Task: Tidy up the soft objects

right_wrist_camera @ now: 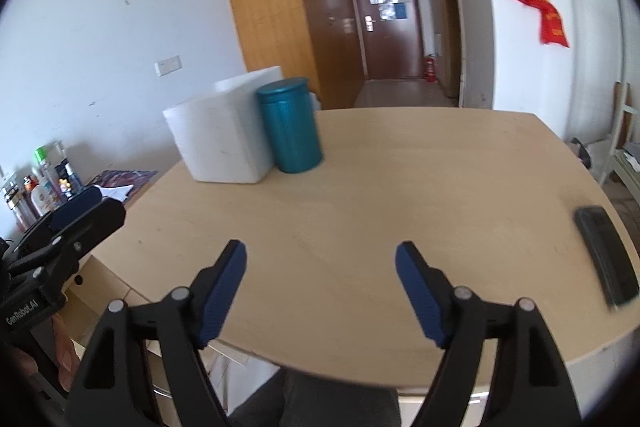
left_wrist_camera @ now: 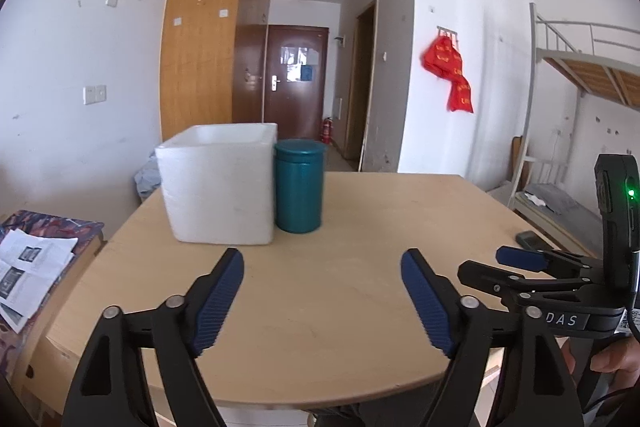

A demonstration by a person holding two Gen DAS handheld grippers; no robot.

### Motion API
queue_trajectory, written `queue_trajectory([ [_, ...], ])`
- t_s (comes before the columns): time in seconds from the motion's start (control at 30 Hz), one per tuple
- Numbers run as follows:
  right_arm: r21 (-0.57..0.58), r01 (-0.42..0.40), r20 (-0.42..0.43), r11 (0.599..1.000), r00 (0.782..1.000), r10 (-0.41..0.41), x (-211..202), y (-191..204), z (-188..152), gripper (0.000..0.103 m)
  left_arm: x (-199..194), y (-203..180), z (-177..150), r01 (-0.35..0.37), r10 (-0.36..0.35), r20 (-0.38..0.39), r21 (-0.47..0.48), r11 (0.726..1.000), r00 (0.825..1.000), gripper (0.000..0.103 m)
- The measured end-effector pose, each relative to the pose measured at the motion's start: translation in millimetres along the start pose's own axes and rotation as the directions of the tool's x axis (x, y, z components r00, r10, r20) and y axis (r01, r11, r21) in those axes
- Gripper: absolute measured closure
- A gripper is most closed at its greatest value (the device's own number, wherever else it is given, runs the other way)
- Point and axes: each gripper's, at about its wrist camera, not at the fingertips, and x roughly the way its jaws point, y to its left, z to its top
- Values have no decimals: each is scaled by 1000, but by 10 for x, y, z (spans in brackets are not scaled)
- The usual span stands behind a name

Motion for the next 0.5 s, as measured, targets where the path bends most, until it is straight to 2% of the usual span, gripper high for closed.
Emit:
queue_trajectory([
  [0.23, 51, 74, 2, 996, 997, -74, -120, -279, -198, 22, 58, -201, -152, 40, -41, -32, -6, 999, 999, 20],
  [0.5, 73, 101, 39, 992, 994, -104, -307, -328, -330, 22, -5, -345, -190, 63, -63, -15, 14, 998, 998, 20],
])
